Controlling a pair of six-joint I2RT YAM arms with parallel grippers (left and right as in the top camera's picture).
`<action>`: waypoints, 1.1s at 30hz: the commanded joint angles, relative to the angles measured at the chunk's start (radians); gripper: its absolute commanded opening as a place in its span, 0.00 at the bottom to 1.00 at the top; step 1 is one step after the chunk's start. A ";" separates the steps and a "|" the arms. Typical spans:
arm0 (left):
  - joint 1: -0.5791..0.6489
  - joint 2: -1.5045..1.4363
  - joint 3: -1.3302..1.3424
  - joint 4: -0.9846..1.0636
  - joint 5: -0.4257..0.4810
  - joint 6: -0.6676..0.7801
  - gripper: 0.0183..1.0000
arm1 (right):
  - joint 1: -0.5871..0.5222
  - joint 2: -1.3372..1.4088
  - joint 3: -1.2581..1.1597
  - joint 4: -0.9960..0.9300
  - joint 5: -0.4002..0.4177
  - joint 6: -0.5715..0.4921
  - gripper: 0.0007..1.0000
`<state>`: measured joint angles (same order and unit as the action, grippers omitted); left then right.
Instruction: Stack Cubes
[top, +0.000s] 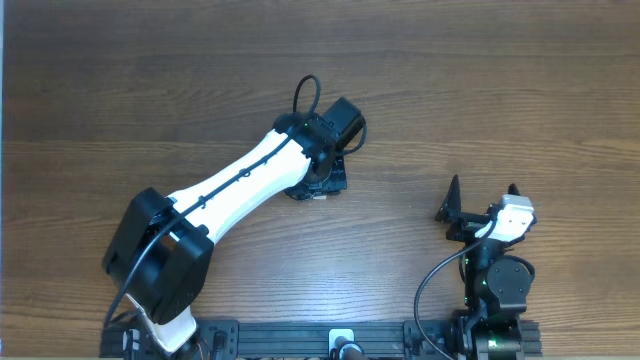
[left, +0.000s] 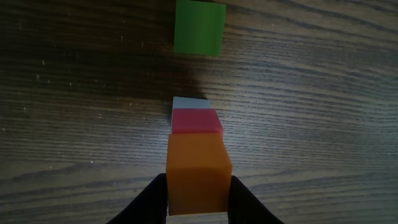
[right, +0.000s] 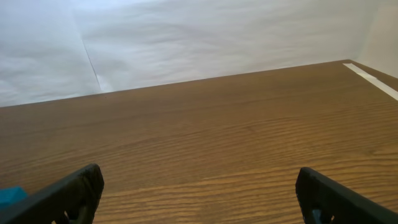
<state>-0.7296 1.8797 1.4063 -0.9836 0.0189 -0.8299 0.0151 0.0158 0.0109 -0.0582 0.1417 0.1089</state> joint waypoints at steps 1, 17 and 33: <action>0.008 0.014 0.016 0.002 0.006 0.008 0.32 | 0.005 -0.010 -0.006 -0.002 0.010 0.010 0.99; 0.006 0.000 0.016 -0.008 -0.068 -0.055 1.00 | 0.005 -0.010 -0.006 -0.002 0.010 0.010 0.99; 0.110 -0.778 -0.042 0.076 -0.306 0.076 1.00 | 0.005 -0.010 -0.006 -0.002 0.010 0.010 0.99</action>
<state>-0.6792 1.2552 1.4040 -0.9337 -0.2699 -0.8623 0.0151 0.0158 0.0109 -0.0582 0.1417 0.1089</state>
